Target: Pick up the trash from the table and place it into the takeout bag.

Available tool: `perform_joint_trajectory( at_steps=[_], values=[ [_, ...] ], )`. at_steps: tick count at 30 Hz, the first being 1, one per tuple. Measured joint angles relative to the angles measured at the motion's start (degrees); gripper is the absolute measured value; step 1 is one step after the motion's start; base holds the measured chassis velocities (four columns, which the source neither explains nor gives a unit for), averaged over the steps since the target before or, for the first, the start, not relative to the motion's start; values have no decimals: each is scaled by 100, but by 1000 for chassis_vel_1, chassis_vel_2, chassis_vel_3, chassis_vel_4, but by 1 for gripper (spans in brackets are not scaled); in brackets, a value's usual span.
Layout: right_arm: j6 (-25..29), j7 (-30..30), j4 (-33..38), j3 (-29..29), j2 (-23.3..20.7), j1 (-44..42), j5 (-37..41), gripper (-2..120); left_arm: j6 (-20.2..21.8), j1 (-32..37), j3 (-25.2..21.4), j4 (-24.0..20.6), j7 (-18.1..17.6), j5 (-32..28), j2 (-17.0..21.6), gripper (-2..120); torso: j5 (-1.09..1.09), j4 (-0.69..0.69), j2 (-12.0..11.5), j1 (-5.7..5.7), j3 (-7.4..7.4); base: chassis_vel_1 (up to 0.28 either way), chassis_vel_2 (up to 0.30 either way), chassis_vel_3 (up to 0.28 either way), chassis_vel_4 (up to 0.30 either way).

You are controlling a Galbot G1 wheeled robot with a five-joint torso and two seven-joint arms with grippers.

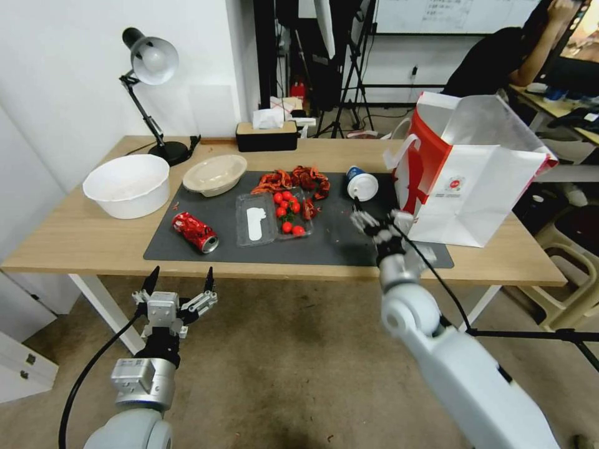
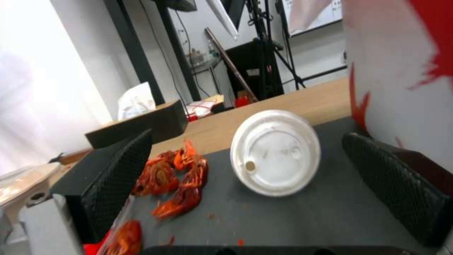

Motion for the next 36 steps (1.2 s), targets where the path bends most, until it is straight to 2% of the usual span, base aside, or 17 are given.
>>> perform_joint_trajectory(
  at_steps=[14,36],
  values=[
    [-139,129,-1425,-571,177,1309,556,100,-29,-90,-49,148,-18,-77,36,100,1,-1,1,0,0,0,0,0,0],
    [-177,-9,-2243,-904,359,1811,630,100,-48,-171,-54,285,-22,-136,53,100,0,-1,1,-1,0,0,0,0,0]
  ],
)
